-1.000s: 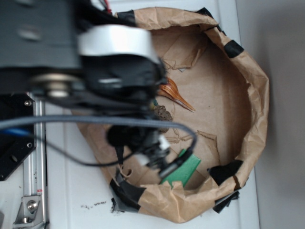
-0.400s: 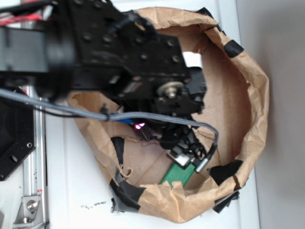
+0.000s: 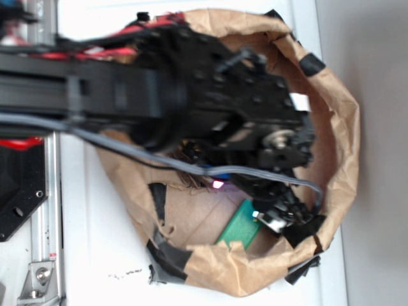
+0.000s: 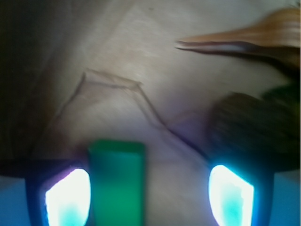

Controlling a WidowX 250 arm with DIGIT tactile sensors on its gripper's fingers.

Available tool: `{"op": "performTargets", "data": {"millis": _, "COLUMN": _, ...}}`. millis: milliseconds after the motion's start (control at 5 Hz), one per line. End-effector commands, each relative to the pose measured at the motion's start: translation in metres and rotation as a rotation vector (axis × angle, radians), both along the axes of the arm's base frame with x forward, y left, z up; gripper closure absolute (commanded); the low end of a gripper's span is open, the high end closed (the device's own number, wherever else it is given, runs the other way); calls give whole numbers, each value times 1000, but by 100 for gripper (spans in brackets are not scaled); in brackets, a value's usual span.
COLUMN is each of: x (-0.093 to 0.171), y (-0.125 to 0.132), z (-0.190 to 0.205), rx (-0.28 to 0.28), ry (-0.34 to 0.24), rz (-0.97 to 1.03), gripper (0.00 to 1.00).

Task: Grab the green block.

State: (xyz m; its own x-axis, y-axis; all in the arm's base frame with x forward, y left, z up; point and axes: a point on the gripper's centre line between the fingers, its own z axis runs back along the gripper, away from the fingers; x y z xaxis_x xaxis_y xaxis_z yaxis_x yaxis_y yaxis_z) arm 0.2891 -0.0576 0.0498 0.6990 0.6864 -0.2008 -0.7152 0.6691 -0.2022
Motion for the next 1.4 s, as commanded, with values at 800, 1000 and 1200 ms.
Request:
{"op": "performTargets", "data": {"millis": 800, "x": 20, "y": -11, "z": 16, "rx": 161, "ry": -128, "rz": -245, "gripper": 100}}
{"op": "performTargets", "data": {"millis": 1000, "x": 21, "y": 5, "z": 40, "rx": 261, "ry": -243, "rz": -341, "gripper": 100}}
{"op": "performTargets", "data": {"millis": 1200, "x": 7, "y": 24, "z": 70, "rx": 356, "ry": -381, "rz": -511, "gripper": 100}}
